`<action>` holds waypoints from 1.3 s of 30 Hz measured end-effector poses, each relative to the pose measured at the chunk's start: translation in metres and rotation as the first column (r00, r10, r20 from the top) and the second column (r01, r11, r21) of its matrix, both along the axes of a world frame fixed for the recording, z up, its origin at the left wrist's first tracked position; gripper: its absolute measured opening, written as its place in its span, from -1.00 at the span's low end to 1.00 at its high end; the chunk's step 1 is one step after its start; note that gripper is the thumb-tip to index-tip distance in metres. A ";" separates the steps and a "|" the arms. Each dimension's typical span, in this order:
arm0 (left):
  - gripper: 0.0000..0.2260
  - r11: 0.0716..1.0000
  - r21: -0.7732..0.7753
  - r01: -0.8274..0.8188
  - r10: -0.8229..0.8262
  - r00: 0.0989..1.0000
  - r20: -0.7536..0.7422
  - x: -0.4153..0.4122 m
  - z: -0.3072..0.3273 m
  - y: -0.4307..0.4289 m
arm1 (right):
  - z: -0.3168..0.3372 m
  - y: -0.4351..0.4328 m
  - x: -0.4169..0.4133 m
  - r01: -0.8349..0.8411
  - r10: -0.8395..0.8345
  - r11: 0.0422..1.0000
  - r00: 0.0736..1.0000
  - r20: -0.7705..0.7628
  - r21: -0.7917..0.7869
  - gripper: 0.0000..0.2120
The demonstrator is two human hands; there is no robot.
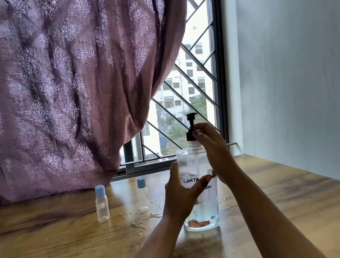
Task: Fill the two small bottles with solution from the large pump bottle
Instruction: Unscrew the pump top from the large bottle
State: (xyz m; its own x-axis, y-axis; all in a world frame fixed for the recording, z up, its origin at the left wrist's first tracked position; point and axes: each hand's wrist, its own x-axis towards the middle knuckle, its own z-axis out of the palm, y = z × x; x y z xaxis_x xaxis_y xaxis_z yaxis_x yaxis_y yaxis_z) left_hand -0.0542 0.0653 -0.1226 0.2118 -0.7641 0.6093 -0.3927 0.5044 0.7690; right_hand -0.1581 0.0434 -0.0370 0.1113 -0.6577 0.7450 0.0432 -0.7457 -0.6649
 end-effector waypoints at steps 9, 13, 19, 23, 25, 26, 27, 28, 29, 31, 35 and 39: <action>-0.36 0.999 -0.019 0.040 -0.040 0.999 -0.026 0.000 0.005 0.007 | 0.002 0.002 0.005 0.183 -0.189 0.981 0.978 -0.092 -0.065 -0.73; -0.20 0.999 -0.023 0.023 -0.024 1.000 -0.013 0.000 0.001 0.002 | 0.008 0.003 -0.002 -0.031 0.033 0.998 0.999 -0.036 0.058 -0.83; -0.15 1.000 -0.004 0.009 -0.009 1.000 -0.024 0.001 -0.002 -0.004 | 0.016 0.008 -0.008 -0.075 0.086 0.995 0.982 -0.170 0.066 -0.78; -0.26 1.000 -0.025 -0.001 0.001 1.000 -0.004 -0.001 0.001 0.001 | 0.023 0.008 -0.010 -0.046 0.065 0.995 0.973 -0.220 0.088 -0.83; -0.25 0.999 -0.039 -0.021 0.022 1.000 0.020 -0.001 0.002 0.004 | 0.027 0.008 -0.012 -0.082 0.104 0.991 0.966 -0.237 0.102 -0.84; -0.23 0.998 -0.044 -0.034 0.035 0.999 0.031 0.000 0.002 0.005 | 0.028 0.008 -0.013 -0.093 0.114 0.991 0.966 -0.231 0.100 -0.83; -0.21 0.998 -0.047 -0.048 0.050 0.998 0.043 0.001 0.002 0.005 | 0.029 0.007 -0.013 -0.090 0.109 0.991 0.970 -0.218 0.096 -0.82; -0.19 0.997 -0.050 -0.059 0.062 0.997 0.054 0.001 0.002 0.005 | 0.029 0.007 -0.013 -0.075 0.093 0.993 0.973 -0.210 0.089 -0.80; -0.18 0.996 -0.051 -0.067 0.070 0.995 0.067 0.002 0.001 0.005 | 0.030 0.007 -0.012 -0.060 0.077 0.994 0.973 -0.215 0.087 -0.79; -0.17 0.995 -0.053 -0.082 0.086 0.993 0.082 0.002 0.001 0.005 | 0.030 0.008 -0.013 -0.052 0.078 0.992 0.969 -0.236 0.116 -0.76; -0.17 0.991 -0.069 -0.115 0.122 0.988 0.098 0.002 -0.001 0.006 | 0.030 0.011 -0.016 -0.077 0.118 0.982 0.963 -0.244 0.170 -0.75; -0.20 0.986 -0.100 -0.137 0.149 0.981 0.128 0.001 0.000 0.007 | 0.030 0.013 -0.015 0.102 -0.084 0.994 0.945 -0.315 0.040 -0.68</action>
State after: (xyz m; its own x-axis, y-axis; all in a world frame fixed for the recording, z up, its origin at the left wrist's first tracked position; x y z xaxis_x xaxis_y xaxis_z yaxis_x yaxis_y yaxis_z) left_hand -0.0531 0.0722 -0.1229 0.2263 -0.6727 0.7045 -0.5625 0.5002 0.6583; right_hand -0.1727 0.0565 -0.0068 0.2693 -0.7156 0.6446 -0.2414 -0.6981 -0.6741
